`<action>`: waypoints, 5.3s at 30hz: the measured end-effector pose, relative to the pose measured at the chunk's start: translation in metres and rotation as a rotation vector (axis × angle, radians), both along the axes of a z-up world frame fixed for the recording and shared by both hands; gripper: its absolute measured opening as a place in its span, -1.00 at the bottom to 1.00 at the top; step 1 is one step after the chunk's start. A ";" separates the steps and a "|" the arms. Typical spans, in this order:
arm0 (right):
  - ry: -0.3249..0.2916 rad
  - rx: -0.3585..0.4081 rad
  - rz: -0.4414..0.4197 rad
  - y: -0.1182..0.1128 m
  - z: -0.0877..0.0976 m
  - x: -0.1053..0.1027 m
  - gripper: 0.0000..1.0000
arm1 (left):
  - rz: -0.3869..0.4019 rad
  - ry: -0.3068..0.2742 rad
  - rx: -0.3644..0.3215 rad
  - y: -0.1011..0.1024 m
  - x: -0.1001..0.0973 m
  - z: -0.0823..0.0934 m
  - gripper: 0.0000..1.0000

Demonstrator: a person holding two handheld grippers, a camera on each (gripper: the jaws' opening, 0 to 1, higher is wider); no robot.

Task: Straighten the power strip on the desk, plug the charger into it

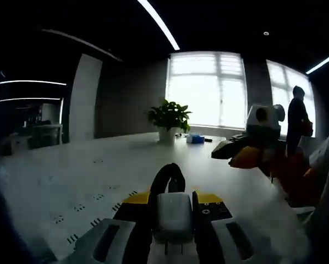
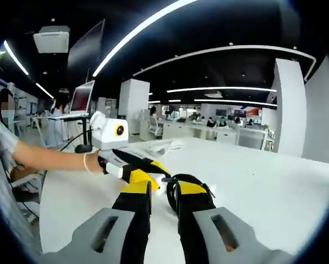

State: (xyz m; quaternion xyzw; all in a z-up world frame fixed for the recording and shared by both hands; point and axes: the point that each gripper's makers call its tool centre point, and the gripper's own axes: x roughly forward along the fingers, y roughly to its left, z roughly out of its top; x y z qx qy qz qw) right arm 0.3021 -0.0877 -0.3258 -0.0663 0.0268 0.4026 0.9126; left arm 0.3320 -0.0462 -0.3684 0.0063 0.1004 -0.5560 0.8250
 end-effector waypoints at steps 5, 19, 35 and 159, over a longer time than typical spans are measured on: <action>0.013 0.009 -0.001 0.002 -0.005 0.001 -0.70 | -0.007 -0.014 0.017 0.001 -0.001 0.000 -0.49; 0.228 0.215 0.025 0.013 -0.029 0.014 -0.30 | -0.016 -0.035 0.025 -0.001 -0.001 0.000 -0.49; -0.177 -0.268 0.034 -0.004 -0.014 0.022 0.98 | -0.032 -0.053 0.041 0.001 0.000 -0.002 -0.48; -0.131 -0.380 -0.298 -0.006 0.063 0.064 -0.83 | 0.374 -0.294 -0.006 0.001 0.038 0.019 0.99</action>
